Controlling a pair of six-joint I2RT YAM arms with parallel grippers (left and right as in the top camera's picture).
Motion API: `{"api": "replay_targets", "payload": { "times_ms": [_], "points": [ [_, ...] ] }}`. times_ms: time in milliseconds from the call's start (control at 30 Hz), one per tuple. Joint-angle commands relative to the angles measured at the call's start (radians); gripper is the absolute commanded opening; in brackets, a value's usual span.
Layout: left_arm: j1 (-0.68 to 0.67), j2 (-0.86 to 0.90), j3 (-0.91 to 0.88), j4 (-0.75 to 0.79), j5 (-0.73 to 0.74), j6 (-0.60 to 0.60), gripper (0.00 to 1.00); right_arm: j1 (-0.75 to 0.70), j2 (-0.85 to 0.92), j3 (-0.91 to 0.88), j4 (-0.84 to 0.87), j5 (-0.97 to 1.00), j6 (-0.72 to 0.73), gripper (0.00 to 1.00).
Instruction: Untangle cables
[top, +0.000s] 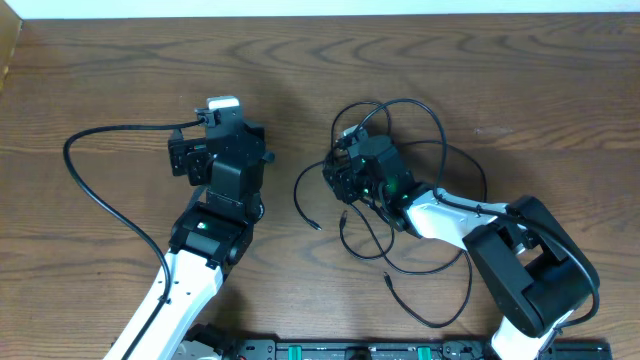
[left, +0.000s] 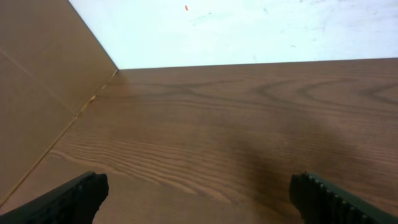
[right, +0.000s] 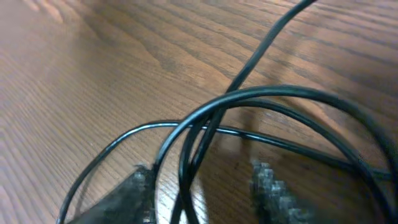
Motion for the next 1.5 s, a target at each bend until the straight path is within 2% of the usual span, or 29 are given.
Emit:
{"api": "replay_targets", "payload": {
  "times_ms": [0, 267, 500, 667, 800, 967, 1100, 1467],
  "points": [
    [0.004, -0.001, 0.014, 0.000, -0.027, 0.010, 0.98, 0.006, 0.005, -0.002, 0.010, -0.004, 0.006, 0.38],
    [0.004, -0.001, 0.014, 0.000, -0.027, 0.010, 0.98, 0.006, -0.001, -0.002, 0.014, -0.018, -0.002, 0.01],
    [0.004, -0.001, 0.014, 0.000, -0.027, 0.010, 0.98, 0.005, -0.111, -0.002, -0.054, -0.013, -0.016, 0.01],
    [0.004, -0.001, 0.014, 0.000, -0.027, 0.010, 0.98, 0.006, -0.306, -0.002, -0.196, 0.006, -0.070, 0.01],
    [0.004, -0.001, 0.014, 0.000, -0.027, 0.009, 0.98, 0.006, -0.532, -0.002, -0.348, 0.061, -0.119, 0.01],
    [0.004, -0.001, 0.014, 0.000, -0.027, 0.010, 0.98, 0.005, -0.712, -0.002, -0.478, 0.251, -0.126, 0.01],
    [0.005, -0.001, 0.014, 0.000, -0.027, 0.010, 0.98, 0.005, -0.793, -0.002, -0.557, 0.312, -0.150, 0.01],
    [0.004, -0.001, 0.014, 0.000, -0.027, 0.010, 0.98, 0.005, -0.811, -0.002, -0.809, 0.821, -0.141, 0.01]
  ]
}}
